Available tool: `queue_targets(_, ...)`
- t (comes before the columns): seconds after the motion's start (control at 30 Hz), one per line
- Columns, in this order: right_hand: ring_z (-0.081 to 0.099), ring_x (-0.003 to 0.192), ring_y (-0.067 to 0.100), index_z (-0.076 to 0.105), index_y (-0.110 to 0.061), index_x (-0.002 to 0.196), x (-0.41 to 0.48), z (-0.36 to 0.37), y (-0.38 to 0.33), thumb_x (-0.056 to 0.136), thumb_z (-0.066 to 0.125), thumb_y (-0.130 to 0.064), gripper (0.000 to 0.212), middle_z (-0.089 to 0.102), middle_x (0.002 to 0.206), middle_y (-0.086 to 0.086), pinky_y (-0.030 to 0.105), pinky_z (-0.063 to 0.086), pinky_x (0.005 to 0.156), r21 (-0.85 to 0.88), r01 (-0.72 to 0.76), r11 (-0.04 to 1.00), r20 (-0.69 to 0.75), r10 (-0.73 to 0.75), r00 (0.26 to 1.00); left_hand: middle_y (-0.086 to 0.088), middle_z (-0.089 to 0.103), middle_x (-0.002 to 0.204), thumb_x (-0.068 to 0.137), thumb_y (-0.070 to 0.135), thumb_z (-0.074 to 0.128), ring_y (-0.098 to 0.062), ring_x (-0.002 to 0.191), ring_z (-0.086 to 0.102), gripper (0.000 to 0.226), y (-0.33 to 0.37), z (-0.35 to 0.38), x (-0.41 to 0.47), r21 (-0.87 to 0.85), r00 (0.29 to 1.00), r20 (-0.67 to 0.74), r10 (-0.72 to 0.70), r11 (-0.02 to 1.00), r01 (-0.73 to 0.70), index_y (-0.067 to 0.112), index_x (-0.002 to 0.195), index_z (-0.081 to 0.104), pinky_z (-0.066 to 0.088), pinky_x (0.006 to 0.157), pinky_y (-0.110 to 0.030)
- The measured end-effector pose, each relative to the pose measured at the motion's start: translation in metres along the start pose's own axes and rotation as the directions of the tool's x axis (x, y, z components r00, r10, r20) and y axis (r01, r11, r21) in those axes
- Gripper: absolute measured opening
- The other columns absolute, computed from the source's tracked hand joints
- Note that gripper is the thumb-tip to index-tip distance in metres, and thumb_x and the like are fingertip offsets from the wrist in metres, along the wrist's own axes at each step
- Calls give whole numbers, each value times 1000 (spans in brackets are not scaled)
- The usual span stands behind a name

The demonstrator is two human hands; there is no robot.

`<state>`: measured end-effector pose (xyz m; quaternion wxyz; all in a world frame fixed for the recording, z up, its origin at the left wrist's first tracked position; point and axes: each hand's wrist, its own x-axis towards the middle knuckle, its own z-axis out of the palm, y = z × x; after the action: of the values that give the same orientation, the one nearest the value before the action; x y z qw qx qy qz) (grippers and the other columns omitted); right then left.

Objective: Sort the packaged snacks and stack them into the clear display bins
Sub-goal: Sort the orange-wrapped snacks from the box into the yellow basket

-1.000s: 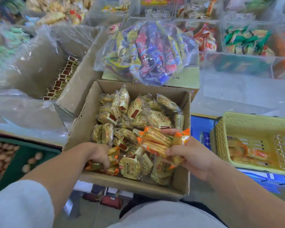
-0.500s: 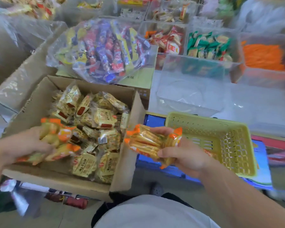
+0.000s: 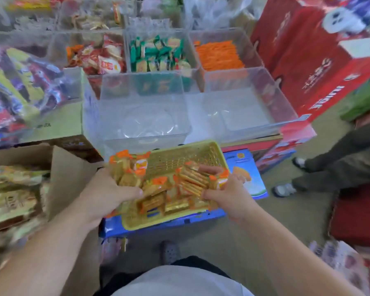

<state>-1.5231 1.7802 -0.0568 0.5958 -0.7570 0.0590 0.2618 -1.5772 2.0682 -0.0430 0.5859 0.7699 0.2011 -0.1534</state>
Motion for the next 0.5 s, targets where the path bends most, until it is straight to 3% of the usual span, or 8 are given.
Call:
queue_targets(0.03, 71, 83, 5, 70, -47, 107, -2, -5, 2, 58, 72, -13, 59, 77, 95, -14, 40, 60, 79, -33, 3, 999, -12, -4, 1000, 3, 78, 84, 45, 29, 84, -13, 76, 74, 50, 7, 14, 10, 142, 999, -28, 47, 989, -42, 30, 95, 75, 54, 68, -27)
queue_targets(0.1, 71, 83, 10, 69, -51, 104, -6, -13, 7, 59, 72, -13, 59, 78, 96, -11, 45, 59, 80, -29, 6, 1000, -24, -7, 1000, 8, 74, 90, 52, 27, 83, -19, 87, 72, 59, 11, 41, 37, 492, 992, 19, 122, 863, -115, 31, 110, 71, 51, 74, -26)
queue_targets(0.2, 71, 82, 24, 69, -51, 104, -11, -23, 12, 62, 71, -13, 57, 78, 100, -4, 51, 59, 79, 7, 1, 1000, -60, 0, 998, -4, 74, 111, 59, 44, 80, -31, 105, 69, 77, -1, 64, 63, 750, 984, 134, 114, 638, -176, 27, 132, 59, 50, 81, -31)
queue_targets(0.37, 68, 74, 5, 68, -40, 114, -15, -37, 14, 64, 72, -13, 57, 77, 93, -12, 28, 57, 65, -3, 2, 1000, -53, -2, 999, -7, 49, 149, 66, 74, 73, -33, 131, 51, 107, -24, 75, 85, 947, 958, 235, -167, 259, -187, 35, 155, 29, 44, 110, -41)
queue_targets(0.43, 68, 72, 6, 67, -38, 116, -11, -42, 11, 70, 72, -4, 58, 77, 92, -13, 31, 58, 63, -66, 19, 998, -64, -23, 998, -4, 39, 156, 67, 77, 68, -33, 140, 39, 108, -25, 76, 80, 965, 969, 226, -99, 156, -209, 37, 158, 25, 34, 117, -48)
queue_targets(0.5, 67, 71, 16, 67, -38, 115, -4, -44, 6, 72, 71, 2, 59, 77, 94, -9, 40, 58, 64, -138, 30, 990, -73, -40, 997, -3, 40, 157, 70, 77, 64, -34, 147, 31, 99, -22, 74, 67, 974, 977, 205, 66, 87, -210, 37, 155, 34, 21, 121, -56)
